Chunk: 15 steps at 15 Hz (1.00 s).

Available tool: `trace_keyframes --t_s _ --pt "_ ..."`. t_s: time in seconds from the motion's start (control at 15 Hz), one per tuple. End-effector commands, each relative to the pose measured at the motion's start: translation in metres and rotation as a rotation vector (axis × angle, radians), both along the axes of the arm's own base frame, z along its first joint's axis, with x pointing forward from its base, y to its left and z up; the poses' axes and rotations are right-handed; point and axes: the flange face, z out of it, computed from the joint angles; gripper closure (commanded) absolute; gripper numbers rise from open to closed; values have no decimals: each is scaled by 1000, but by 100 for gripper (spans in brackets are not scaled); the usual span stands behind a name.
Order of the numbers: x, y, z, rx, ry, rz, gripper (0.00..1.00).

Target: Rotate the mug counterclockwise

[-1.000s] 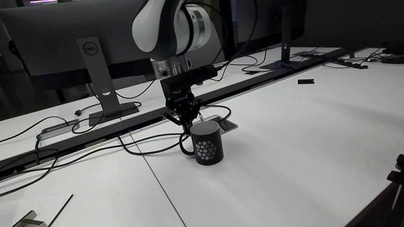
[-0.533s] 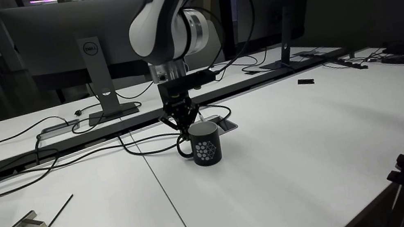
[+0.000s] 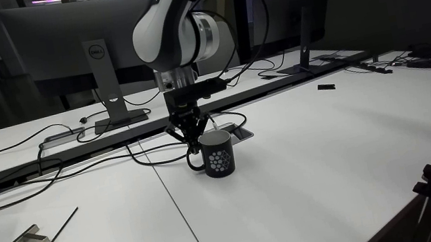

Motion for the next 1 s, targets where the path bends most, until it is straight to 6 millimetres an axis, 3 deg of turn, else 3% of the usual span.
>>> trace_keyframes --t_s 0.0,0.93 --pt "2 8 -7 15 11 12 100" --pt "-11 14 -20 54 27 -34 100"
